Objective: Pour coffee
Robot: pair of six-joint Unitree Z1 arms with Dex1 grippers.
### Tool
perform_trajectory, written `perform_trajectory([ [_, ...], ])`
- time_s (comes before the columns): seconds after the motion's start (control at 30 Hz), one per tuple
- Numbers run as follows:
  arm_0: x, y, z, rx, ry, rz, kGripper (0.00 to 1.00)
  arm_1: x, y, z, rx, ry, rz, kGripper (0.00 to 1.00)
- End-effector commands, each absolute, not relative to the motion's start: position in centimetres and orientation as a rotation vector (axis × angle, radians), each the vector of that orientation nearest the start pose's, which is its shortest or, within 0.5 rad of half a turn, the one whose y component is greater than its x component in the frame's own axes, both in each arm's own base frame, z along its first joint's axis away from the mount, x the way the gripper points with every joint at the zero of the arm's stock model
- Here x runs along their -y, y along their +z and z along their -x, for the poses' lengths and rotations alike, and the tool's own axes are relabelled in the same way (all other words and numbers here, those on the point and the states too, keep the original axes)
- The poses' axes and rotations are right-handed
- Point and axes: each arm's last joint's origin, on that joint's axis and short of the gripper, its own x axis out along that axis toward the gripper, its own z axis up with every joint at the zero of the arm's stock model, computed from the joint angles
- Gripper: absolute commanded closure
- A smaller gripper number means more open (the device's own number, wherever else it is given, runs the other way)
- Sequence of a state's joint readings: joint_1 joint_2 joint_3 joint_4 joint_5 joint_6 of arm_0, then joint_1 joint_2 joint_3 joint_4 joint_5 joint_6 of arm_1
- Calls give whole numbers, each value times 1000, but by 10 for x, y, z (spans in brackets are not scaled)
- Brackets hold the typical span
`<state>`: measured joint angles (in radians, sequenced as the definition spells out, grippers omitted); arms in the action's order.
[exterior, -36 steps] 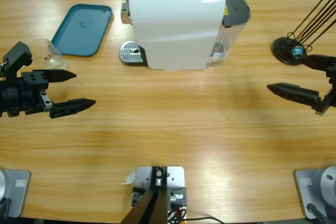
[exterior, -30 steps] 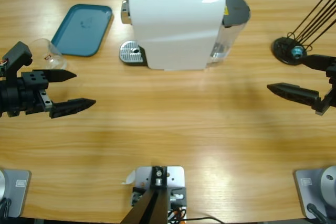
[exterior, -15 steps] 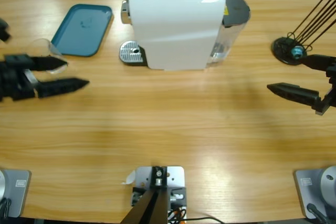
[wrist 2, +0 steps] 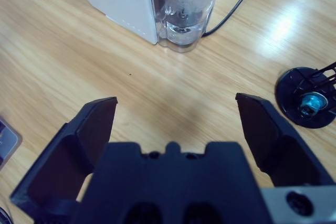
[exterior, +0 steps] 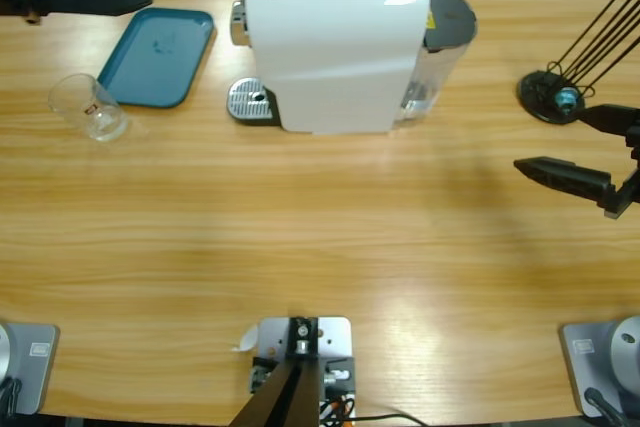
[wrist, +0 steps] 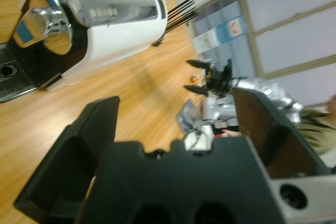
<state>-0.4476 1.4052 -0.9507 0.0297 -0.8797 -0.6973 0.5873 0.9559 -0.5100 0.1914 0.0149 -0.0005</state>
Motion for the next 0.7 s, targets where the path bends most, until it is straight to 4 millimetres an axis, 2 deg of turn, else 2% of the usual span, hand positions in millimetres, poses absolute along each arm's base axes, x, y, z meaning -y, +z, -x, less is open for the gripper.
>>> perform_trajectory([
  [0.03, 157, 318, -266, -1030, -1014, 831, 75, -60, 271, -90, -620, 562, 183, 9],
  [0.17, 163, 298, -284, -1063, -1005, 846, 112, -61, 271, -90, -620, 562, 183, 13],
  [0.3, 172, 283, -299, -1089, -1105, 853, 115, -61, 271, -90, -621, 564, 183, 13],
  [0.7, 177, 275, -318, -1075, -1117, 867, 115, -61, 270, -90, -623, 565, 183, 13],
])
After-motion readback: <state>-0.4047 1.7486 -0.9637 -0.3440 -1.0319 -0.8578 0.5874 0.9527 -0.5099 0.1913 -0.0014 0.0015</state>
